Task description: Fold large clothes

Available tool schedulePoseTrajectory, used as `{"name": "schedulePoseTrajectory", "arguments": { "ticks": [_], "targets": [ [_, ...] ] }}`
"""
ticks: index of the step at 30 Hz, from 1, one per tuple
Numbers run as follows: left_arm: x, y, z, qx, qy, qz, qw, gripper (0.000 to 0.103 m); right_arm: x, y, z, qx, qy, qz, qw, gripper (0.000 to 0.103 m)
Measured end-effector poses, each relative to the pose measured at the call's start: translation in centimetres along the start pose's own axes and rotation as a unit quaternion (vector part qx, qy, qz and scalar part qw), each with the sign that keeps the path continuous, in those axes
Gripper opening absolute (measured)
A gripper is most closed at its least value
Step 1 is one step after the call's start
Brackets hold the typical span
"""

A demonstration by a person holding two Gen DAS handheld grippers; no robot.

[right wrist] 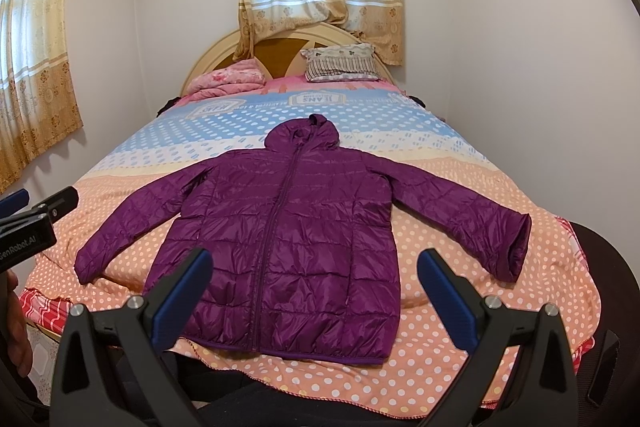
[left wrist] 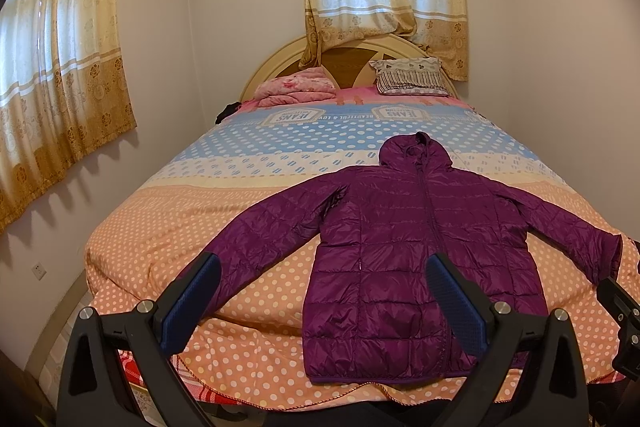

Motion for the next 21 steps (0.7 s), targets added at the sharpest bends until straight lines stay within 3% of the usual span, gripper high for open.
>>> {"name": "schedulePoseTrajectory", "arguments": {
  "ticks": [21],
  "targets": [
    [-0.24,-0.47,0.13,-0.001,-0.001,-0.002,1.0000,0.102,-0.41,-0.13,0.06,0.001,0.001,0.000,1.000,0.103]
  ]
}}
Point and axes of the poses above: each gripper's, at about its wrist camera, not at the fingertips, and y roughly against the way its jaws point, z to its right, x to its top, the point moved 8 cm from there along -y, roughly the way its jaws point, and after that the axes turned 2 degrees about x, right-handed, at the moved point
